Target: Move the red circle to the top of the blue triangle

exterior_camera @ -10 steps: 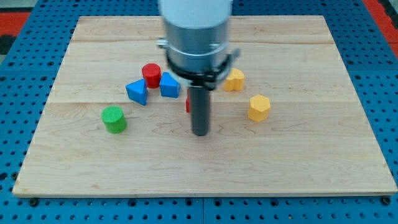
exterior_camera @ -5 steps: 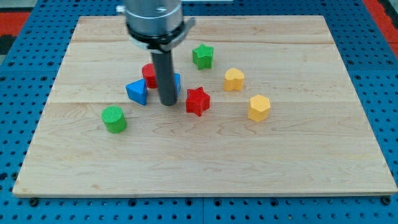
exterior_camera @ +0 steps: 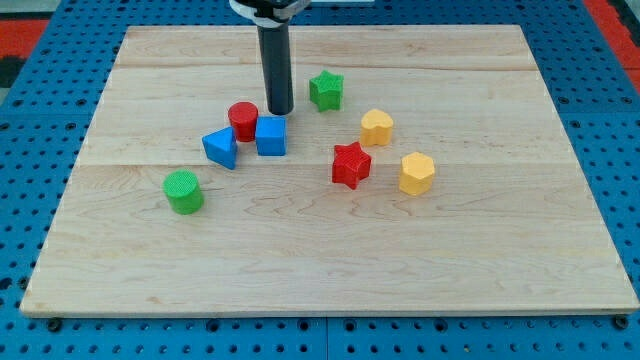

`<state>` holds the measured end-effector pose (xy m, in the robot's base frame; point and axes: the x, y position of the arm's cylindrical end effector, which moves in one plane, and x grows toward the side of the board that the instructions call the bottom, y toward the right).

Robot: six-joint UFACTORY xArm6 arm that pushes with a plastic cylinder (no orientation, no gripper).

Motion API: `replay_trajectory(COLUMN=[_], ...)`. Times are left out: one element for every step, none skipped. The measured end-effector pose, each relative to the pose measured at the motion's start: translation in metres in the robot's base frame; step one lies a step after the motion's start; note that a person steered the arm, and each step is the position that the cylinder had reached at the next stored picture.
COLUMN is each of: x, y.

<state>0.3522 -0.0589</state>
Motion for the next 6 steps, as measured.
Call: replay_trajectory(x=[0.02, 0.045, 0.046, 0.052, 0.037, 0.033], y=[-0.012, -0.002, 0.009, 0.017, 0.0, -0.007])
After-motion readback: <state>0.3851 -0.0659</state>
